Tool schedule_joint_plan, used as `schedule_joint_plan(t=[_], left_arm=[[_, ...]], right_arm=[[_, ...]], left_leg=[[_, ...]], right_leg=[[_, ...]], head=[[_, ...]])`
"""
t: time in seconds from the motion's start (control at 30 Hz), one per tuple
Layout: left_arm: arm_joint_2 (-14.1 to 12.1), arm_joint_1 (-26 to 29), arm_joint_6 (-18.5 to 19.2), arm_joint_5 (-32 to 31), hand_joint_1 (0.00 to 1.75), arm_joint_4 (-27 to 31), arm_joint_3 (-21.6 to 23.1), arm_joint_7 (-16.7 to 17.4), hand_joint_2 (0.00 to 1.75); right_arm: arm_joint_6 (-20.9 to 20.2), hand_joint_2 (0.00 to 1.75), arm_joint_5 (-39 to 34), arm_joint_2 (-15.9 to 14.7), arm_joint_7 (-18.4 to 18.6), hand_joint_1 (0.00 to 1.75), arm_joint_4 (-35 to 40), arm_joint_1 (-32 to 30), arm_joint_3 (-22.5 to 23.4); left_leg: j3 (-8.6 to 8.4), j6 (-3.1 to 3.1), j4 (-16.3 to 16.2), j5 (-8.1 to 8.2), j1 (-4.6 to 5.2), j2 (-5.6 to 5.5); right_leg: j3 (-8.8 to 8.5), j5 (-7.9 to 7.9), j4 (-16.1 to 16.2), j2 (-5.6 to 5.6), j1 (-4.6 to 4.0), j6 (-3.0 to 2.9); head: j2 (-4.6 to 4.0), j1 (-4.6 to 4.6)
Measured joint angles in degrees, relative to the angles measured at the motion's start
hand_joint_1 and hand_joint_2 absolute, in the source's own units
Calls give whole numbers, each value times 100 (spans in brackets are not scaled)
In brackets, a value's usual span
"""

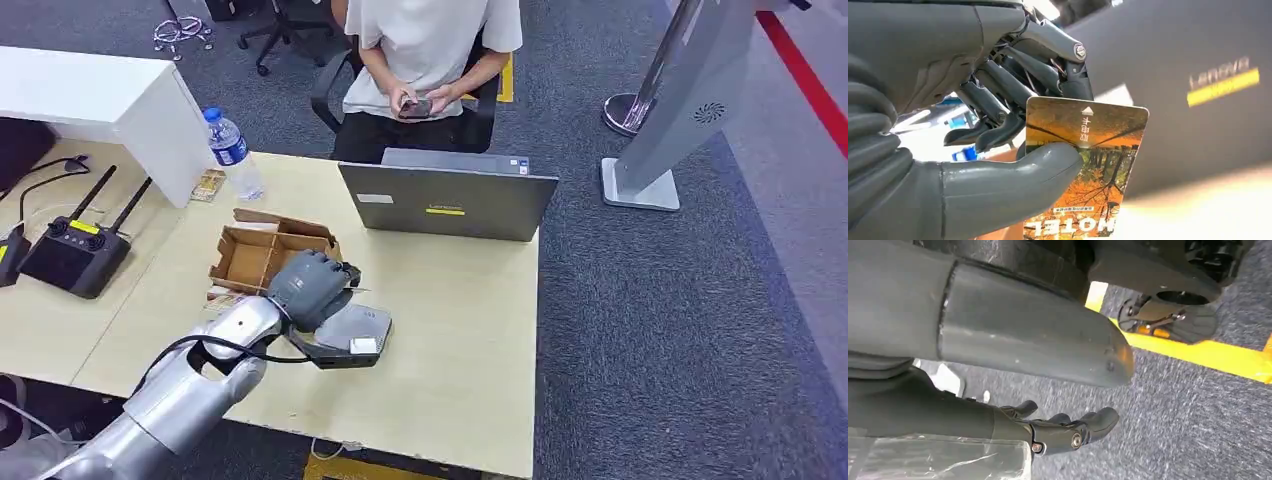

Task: Pass the card to the sensor for recognition and then transmit it.

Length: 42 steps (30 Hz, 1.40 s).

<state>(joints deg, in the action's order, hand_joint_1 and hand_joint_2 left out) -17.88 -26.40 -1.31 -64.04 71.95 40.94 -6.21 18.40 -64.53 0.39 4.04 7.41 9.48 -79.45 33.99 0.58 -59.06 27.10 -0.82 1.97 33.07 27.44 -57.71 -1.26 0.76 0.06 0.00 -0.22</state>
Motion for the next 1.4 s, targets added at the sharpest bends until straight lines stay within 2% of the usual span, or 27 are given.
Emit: schedule_joint_plan(t=[0.23, 0.43, 0.57, 0.77, 1.0, 1.4], left_arm=[[-489, -66, 457, 444, 175, 186, 201, -90, 175], [-699, -128, 830, 901, 175, 186, 389, -293, 175], [-804, -150, 900, 1069, 175, 186, 476, -356, 175], [-797, -167, 692, 1103, 175, 153, 551, -378, 175], [-577, -167, 269, 922, 175, -2, 656, -381, 175], [-537, -168, 233, 891, 175, -33, 658, -356, 175]], right_arm=[[-79, 0, -268, -2, -140, 0, -35, -52, 98], [-81, 0, -238, -2, -135, 0, -46, -59, 111], [-96, 0, -231, -2, -96, 0, -48, -53, 111], [-96, 0, -194, -2, -52, 0, -48, -40, 105], [-103, 0, -144, 0, 2, 0, -48, 20, 37], [-103, 0, -144, 0, 9, 0, -48, 26, 26]], left_leg=[[0, 1, 0, -1, 0, 0], [0, 2, 0, -2, 0, 1], [0, 2, 0, -2, 0, -1], [0, 2, 0, -2, 0, -1], [0, 2, 0, -2, 1, -1], [0, 2, 0, -2, 1, -1]], right_leg=[[1, 0, 0, 0, 0, 0], [-1, 0, 0, 1, 0, 0], [0, 0, 0, -1, 0, 0], [0, 0, 0, -1, 0, 0], [-1, 0, 1, -1, 1, 0], [-1, 0, 1, -1, 1, 0]], head=[[0, 0], [0, 0], [0, -2], [0, -2], [0, 0], [0, -2]])
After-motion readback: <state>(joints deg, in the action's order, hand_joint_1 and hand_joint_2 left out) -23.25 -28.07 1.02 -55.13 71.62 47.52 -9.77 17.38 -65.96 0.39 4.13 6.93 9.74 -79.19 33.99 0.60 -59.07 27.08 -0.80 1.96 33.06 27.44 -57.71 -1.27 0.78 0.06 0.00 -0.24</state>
